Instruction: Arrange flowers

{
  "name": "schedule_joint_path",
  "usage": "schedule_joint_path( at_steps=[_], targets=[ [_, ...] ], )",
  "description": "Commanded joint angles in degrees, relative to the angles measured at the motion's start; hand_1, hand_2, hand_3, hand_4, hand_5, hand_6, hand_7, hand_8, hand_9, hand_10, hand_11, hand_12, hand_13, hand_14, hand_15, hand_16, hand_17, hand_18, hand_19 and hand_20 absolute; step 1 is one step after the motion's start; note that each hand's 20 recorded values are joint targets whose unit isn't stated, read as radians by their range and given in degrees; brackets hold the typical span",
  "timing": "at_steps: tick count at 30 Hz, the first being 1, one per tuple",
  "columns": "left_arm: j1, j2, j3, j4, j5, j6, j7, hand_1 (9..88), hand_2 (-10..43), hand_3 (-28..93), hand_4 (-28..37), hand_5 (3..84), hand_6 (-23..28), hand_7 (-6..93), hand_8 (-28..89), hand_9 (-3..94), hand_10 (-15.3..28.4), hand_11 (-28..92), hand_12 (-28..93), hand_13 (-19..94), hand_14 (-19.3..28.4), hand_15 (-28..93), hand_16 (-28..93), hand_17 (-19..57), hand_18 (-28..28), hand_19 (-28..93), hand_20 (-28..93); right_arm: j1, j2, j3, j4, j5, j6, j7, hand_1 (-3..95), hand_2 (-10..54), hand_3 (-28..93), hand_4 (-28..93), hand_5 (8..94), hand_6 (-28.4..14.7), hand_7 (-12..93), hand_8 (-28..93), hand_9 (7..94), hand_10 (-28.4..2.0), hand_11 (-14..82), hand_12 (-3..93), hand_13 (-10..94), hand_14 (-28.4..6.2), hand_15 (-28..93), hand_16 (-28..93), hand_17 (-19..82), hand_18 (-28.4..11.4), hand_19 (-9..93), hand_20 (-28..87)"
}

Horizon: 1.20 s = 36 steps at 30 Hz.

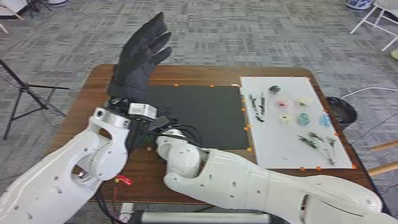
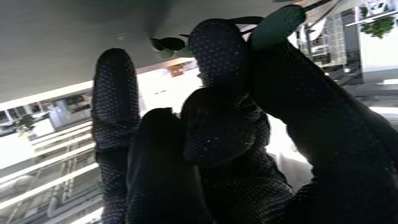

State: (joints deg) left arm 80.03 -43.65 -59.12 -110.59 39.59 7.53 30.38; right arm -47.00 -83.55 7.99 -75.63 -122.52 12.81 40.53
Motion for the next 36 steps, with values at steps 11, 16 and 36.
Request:
schedule_joint_path(
  at_steps=[11, 16, 36],
  targets=[
    [-1.30, -1.03, 0.64, 0.25, 0.41, 0.41, -0.08, 27.9, -6.4, 64, -24.3, 22.5, 0.9, 15.1, -7, 15.0, 8.6, 12, 23, 11, 11.0, 14, 11, -13.5, 18.6, 33, 12, -3.35, 1.64, 2.09, 0.71, -2.13, -2.32, -3.90, 39.6, -9.5, 85, -13, 78.5, 1.3, 48, 28, 87.8, -6.4, 64.1, 42.1, 88, -3.6, 88, 29, 35, -13.9, 72, 22],
    [-1.77, -1.53, 0.97, 0.73, 0.32, -0.19, -0.29, 27.9, -6.5, 64, -24.3, 22.5, 0.9, 15.1, -7, 15.1, 8.5, 12, 23, 11, 11.1, 14, 11, -13.5, 18.6, 33, 12, -3.15, 2.07, 2.66, 1.23, -0.90, -2.00, -3.55, 38.8, -9.5, 83, -17, 77.5, 2.2, 48, 24, 87.0, -6.4, 63.9, 42.5, 87, -3.8, 88, 30, 35, -13.9, 72, 22],
    [-1.93, -2.23, 0.22, 1.44, 0.87, -2.26, -1.51, 27.9, -6.4, 64, -24.6, 22.6, 0.9, 14.9, -7, 15.1, 8.6, 12, 23, 11, 11.1, 14, 11, -13.5, 18.5, 33, 12, -2.43, 5.53, 2.47, -3.21, 2.75, 0.95, -5.83, 28.6, -9.5, 83, -22, 73.1, -0.6, 43, 16, 81.9, -9.0, 62.4, 42.5, 82, -5.0, 88, 30, 31, -15.7, 70, 23]
  ],
)
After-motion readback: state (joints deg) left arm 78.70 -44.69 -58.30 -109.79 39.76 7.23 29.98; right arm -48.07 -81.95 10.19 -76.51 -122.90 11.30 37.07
